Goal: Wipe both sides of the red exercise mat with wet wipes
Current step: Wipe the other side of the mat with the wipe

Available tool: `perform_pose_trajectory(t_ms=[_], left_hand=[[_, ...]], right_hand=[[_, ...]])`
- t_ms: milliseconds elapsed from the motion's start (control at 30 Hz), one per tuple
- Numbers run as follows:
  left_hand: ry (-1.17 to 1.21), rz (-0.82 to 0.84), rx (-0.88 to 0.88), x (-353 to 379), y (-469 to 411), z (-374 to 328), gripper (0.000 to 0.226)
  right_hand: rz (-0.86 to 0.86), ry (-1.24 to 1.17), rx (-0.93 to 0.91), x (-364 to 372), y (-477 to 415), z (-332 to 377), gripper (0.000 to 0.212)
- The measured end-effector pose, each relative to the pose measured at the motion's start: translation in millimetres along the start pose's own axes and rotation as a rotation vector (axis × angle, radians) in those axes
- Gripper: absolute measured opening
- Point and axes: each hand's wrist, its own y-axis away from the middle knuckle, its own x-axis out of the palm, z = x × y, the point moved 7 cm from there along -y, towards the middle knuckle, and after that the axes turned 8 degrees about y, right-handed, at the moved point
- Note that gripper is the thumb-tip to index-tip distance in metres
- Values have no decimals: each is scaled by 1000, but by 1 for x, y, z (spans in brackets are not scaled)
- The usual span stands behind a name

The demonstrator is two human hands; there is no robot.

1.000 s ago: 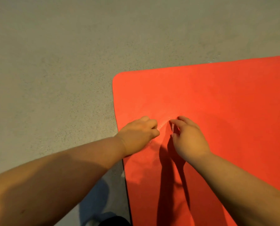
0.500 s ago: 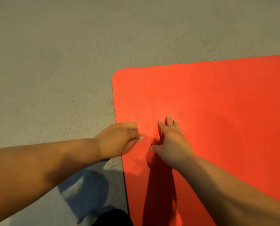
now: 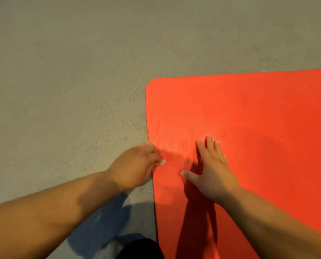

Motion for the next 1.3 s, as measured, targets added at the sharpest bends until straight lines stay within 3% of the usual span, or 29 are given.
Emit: perform_pose_trajectory(t_ms=[67, 133, 333, 400, 500, 600, 667, 733, 800, 933, 1100, 1300], left_hand=[[-35, 26, 13, 1, -6, 3, 23], [-105, -55, -13, -11, -41, 21, 17], [-196, -266, -345, -67, -117, 90, 22], [-193, -253, -263, -58, -99, 74, 24], [-94, -92, -73, -18, -40, 34, 30], [-38, 112, 85, 12, 11, 2, 25], [-51, 140, 131, 7, 3, 3, 15], [-114, 47, 85, -11, -38, 23, 7], [-178, -102, -50, -39, -86, 53, 17], [-283, -159, -249, -66, -136, 88, 23], [-164, -322, -307, -58, -107, 78, 24], [-95, -229, -263, -39, -61, 57, 18]], right_hand=[[-22, 72, 6, 5, 2, 1, 109], [-22, 81, 21, 8, 1, 0, 110], [14, 47, 35, 2, 3, 1, 108], [37, 35, 39, -3, 1, 2, 106], [19, 51, 45, -6, 1, 2, 105], [-26, 66, 27, -7, -2, 4, 97], [-57, 43, 30, -8, -8, 8, 90], [-90, 31, 55, -9, -14, 11, 87], [-89, 37, 71, -7, -14, 13, 85], [-64, 51, 52, -10, -8, 9, 81], [-123, 126, -5, -32, -12, 5, 73], [-291, 105, 3, -55, -48, -8, 55]])
